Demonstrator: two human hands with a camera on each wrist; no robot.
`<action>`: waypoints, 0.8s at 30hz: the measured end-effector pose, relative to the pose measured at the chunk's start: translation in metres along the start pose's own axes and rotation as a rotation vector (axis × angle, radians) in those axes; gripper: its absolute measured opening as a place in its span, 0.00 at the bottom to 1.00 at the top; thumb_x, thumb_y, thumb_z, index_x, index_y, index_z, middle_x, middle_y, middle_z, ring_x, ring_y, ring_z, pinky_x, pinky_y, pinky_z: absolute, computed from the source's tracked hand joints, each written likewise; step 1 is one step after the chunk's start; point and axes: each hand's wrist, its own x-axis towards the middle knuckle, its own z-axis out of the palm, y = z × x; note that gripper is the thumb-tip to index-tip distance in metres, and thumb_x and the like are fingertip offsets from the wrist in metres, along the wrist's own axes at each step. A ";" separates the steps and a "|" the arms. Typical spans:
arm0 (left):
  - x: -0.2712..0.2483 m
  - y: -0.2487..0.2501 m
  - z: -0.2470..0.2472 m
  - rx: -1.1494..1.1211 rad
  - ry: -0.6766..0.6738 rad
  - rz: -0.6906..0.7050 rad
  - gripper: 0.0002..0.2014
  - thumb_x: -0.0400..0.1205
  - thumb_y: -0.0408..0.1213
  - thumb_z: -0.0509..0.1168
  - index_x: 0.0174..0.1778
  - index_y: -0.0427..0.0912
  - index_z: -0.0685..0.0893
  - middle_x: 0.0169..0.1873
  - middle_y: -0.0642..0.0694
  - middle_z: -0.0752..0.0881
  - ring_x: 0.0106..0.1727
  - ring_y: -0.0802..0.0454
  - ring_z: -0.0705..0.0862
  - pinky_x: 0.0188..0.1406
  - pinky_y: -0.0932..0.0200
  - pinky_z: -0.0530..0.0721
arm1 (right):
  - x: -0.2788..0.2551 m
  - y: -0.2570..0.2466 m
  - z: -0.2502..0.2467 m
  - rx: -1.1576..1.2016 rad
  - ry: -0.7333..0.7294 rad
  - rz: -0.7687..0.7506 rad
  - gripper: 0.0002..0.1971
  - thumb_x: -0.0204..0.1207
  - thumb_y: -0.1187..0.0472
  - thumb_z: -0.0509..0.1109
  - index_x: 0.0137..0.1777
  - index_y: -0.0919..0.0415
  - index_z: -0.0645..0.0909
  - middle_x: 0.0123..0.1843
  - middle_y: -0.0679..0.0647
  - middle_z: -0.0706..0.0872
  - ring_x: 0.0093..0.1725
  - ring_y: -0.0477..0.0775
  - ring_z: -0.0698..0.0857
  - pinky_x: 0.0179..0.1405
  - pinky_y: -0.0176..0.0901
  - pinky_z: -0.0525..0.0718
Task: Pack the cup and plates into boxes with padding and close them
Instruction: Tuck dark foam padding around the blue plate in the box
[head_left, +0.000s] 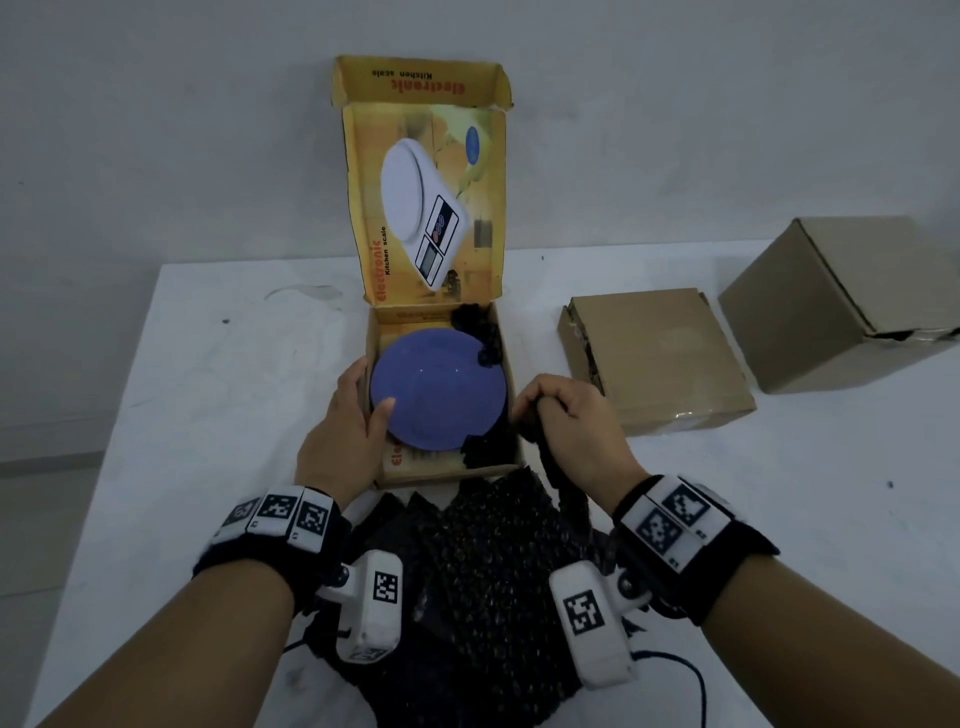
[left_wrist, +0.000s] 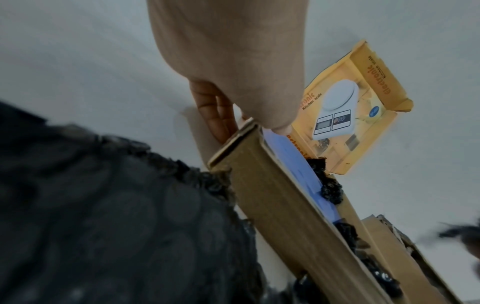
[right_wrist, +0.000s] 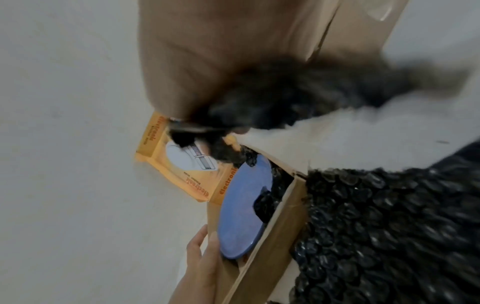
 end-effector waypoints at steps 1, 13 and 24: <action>0.000 0.001 0.000 0.000 0.000 0.001 0.29 0.85 0.52 0.54 0.81 0.50 0.55 0.78 0.44 0.69 0.68 0.34 0.77 0.58 0.43 0.77 | 0.001 -0.003 0.002 -0.014 -0.006 0.019 0.05 0.69 0.59 0.63 0.40 0.50 0.79 0.45 0.50 0.80 0.44 0.49 0.80 0.45 0.39 0.77; -0.004 0.003 -0.001 -0.027 0.009 -0.004 0.28 0.86 0.50 0.55 0.81 0.51 0.56 0.78 0.45 0.69 0.69 0.36 0.77 0.58 0.46 0.76 | -0.001 0.008 0.006 -0.931 -0.386 -0.277 0.25 0.76 0.45 0.69 0.70 0.54 0.72 0.84 0.52 0.53 0.74 0.60 0.67 0.62 0.56 0.80; -0.003 0.002 0.001 -0.047 0.006 -0.033 0.27 0.86 0.50 0.54 0.81 0.54 0.55 0.78 0.47 0.70 0.67 0.36 0.79 0.56 0.47 0.76 | 0.033 -0.017 -0.001 -0.246 0.192 -0.096 0.10 0.76 0.63 0.68 0.56 0.60 0.77 0.58 0.56 0.70 0.53 0.52 0.76 0.55 0.32 0.71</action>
